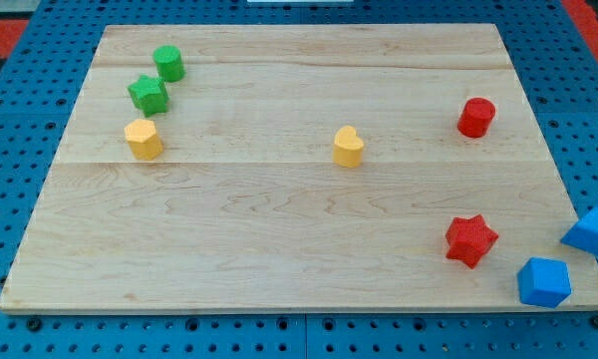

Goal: Push the blue cube into the red star

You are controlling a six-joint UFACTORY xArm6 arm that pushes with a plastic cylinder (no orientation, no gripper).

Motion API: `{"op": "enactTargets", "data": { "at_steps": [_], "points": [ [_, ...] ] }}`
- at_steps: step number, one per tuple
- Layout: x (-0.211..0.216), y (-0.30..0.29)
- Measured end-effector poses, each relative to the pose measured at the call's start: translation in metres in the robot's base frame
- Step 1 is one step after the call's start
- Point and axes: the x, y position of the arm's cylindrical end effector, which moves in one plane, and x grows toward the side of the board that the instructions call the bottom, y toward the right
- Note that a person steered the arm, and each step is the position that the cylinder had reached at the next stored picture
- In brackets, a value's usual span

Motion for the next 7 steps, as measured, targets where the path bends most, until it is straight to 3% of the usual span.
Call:
{"op": "enactTargets", "data": {
  "at_steps": [2,4,7],
  "points": [
    [0.013,-0.015],
    [0.027,-0.071],
    [0.015,-0.126]
  ]
}}
